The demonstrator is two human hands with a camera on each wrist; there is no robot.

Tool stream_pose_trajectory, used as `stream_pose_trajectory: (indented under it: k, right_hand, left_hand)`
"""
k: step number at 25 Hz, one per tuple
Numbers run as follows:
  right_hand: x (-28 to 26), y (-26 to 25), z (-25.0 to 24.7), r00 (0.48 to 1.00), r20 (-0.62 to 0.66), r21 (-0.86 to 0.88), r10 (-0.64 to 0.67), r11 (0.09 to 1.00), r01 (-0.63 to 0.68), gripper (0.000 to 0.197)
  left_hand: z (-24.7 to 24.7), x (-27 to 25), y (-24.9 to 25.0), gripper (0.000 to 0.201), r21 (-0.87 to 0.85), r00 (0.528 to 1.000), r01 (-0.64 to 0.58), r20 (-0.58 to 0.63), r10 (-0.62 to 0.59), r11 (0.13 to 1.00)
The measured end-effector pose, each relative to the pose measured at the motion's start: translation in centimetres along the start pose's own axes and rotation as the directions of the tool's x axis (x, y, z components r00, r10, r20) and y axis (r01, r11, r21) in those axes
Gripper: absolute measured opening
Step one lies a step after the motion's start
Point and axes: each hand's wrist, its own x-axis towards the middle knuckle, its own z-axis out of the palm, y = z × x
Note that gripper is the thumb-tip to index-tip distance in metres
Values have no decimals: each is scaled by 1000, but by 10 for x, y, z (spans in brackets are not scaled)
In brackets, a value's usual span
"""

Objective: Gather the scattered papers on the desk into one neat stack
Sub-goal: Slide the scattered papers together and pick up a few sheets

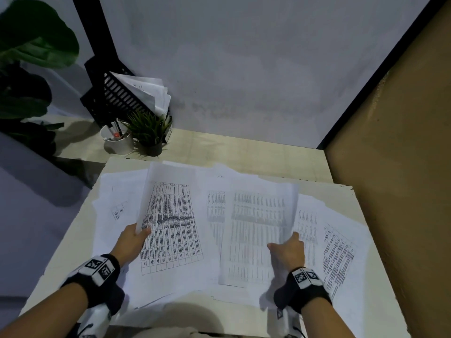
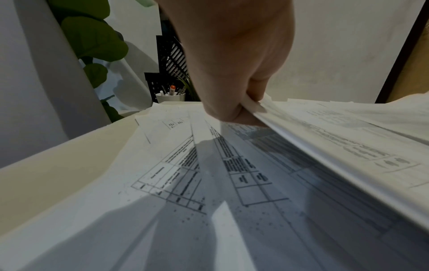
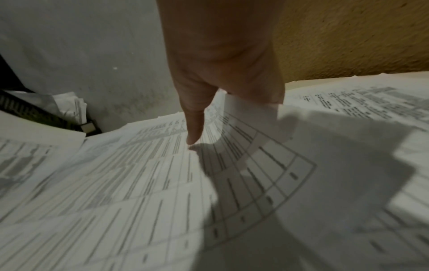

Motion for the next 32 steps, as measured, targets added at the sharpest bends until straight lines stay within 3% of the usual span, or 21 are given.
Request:
stream_pose_trajectory:
  k: [3, 7, 13, 17, 18, 24, 26, 29, 32]
  right_hand:
    - [5, -4, -4, 999, 34, 98, 37, 994, -40, 68]
    - [3, -14, -7, 997, 50, 114, 52, 992, -57, 86]
    - [-9, -18, 20, 964, 261, 288, 52, 949, -129, 84]
    - [-17, -17, 28, 939, 341, 351, -39, 932, -88, 41]
    - [-18, -16, 25, 933, 353, 352, -66, 933, -67, 41]
    - [-1, -4, -31, 974, 183, 264, -134, 961, 83, 38]
    - [0, 0, -59, 969, 129, 309, -213, 937, 164, 34]
    - [-2, 0, -85, 954, 92, 392, -287, 891, 230, 29]
    - [3, 2, -86, 963, 50, 351, -265, 907, 231, 35]
  left_hand:
    - [-4, 3, -4, 37, -4, 1000, 17, -1, -17, 1000]
    - [-6, 6, -5, 35, -4, 1000, 21, 3, -21, 1000]
    - [-4, 7, -4, 34, -36, 999, 23, 28, -22, 999]
    - [-6, 3, 0, 33, -47, 999, 30, 34, -28, 998]
    - [-8, 3, 0, 33, -46, 999, 28, 31, -26, 999]
    - [-39, -2, -1, 25, -74, 998, 0, -58, -5, 997]
    - [-41, -6, -2, 22, -94, 997, -6, -81, -1, 996]
    - [-37, -6, -7, 30, -90, 998, 21, -52, -26, 996]
    - [-28, -5, -5, 34, -76, 999, 27, -19, -28, 997]
